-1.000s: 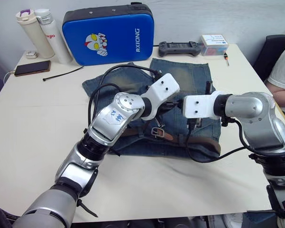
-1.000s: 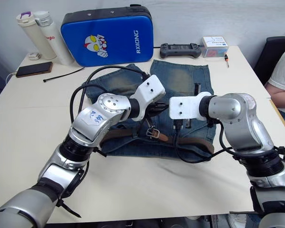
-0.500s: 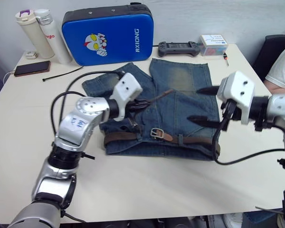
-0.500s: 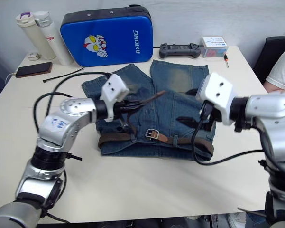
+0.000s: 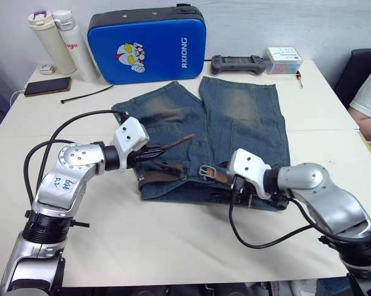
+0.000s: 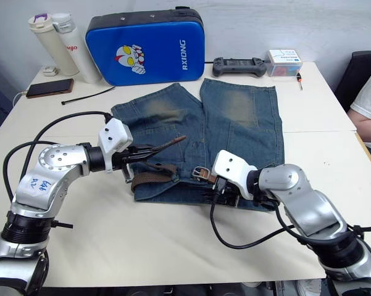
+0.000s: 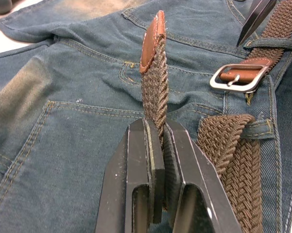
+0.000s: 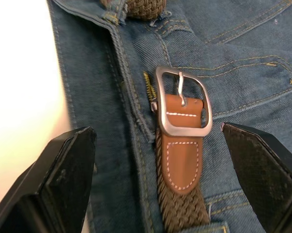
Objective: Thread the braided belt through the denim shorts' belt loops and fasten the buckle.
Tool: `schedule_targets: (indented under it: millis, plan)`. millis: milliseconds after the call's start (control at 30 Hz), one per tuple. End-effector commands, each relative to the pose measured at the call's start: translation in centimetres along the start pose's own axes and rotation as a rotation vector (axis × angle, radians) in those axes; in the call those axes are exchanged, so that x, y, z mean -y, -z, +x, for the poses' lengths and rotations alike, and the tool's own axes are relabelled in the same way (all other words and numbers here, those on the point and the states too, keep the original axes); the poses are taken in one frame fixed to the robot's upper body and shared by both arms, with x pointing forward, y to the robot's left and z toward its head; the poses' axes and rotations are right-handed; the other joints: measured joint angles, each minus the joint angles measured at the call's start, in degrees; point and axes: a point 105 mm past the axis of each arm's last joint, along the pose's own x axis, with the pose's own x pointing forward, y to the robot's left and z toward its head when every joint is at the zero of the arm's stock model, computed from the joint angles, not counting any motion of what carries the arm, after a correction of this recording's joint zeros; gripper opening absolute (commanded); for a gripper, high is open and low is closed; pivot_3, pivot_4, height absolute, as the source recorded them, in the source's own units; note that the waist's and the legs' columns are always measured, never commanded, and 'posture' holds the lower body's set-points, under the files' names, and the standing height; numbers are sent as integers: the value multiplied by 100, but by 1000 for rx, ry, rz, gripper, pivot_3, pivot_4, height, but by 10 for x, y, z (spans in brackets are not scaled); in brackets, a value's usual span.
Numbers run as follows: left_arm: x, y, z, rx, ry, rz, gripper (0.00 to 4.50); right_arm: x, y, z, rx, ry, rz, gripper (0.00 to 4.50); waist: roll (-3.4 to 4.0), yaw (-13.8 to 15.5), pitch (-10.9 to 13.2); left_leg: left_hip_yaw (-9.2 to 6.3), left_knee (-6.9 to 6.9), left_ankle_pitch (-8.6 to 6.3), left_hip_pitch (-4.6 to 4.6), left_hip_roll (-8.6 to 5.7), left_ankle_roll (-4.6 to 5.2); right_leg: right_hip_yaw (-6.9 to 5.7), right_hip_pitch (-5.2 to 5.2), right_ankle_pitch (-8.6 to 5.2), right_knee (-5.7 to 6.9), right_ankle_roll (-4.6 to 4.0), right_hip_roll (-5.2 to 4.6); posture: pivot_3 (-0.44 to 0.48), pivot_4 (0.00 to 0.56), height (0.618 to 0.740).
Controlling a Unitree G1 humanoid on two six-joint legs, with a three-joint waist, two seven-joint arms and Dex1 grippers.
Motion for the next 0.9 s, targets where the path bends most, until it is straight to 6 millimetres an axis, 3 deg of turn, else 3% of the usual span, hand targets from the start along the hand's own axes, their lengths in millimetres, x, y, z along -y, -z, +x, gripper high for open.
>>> schedule_targets:
  millis: [33, 233, 267, 333, 567, 600, 700, 900]
  plan:
    - [-8, -11, -6, 23, -39, 43, 0, 4, -2, 7, 9, 45, -45, 4392, 0, -22, 0, 1, 0, 0, 0, 0, 0, 1, -1, 0, 2, 0, 0, 0, 150, 740]
    - [-10, -11, -5, 22, -40, 49, 0, 10, 2, 15, 1, 92, -22, 4392, 0, -72, 0, 1, -3, 0, 0, 1, -1, 0, -3, 0, 29, 0, 2, 0, 150, 740]
    - [-10, -11, -5, 22, -39, 58, 0, 12, 0, 15, 15, 103, -7, 4159, 0, -72, 0, 1, -3, 0, 0, 1, -1, 0, -3, 0, 29, 0, 2, 0, 150, 740]
    - [-11, -11, -4, 23, -37, 71, 0, 15, -2, 14, 30, 122, 4, 3612, 0, -73, 0, 1, -3, 0, 0, 1, -1, 0, -3, 0, 28, 0, 2, 0, 150, 740]
    - [-12, -12, -2, 25, -39, 125, 0, 28, -11, 8, 85, 214, 60, 240, 0, -74, 0, 1, -4, 0, 0, 1, -1, 0, -3, 0, 29, 0, 2, 0, 150, 740]
    - [-12, -12, -1, 25, -43, 123, 0, 32, -12, 7, 98, 237, 85, 58, 0, -75, 0, 1, -5, 0, 0, 1, -1, 0, -3, 0, 28, 0, 3, 0, 150, 740]
    - [-13, -13, 2, 24, -57, 112, 0, 40, -13, 5, 113, 297, 142, 60, 0, -74, 0, 1, -5, 0, 0, 1, -1, 1, -4, 0, 29, 0, 3, 0, 150, 740]
    - [6, -8, 19, -54, -27, -10, 0, 52, -13, 3, 151, 429, 339, 60, 0, -74, 0, 1, -4, 0, 0, 0, -1, 2, -3, 0, 36, 0, 3, 0, 150, 740]
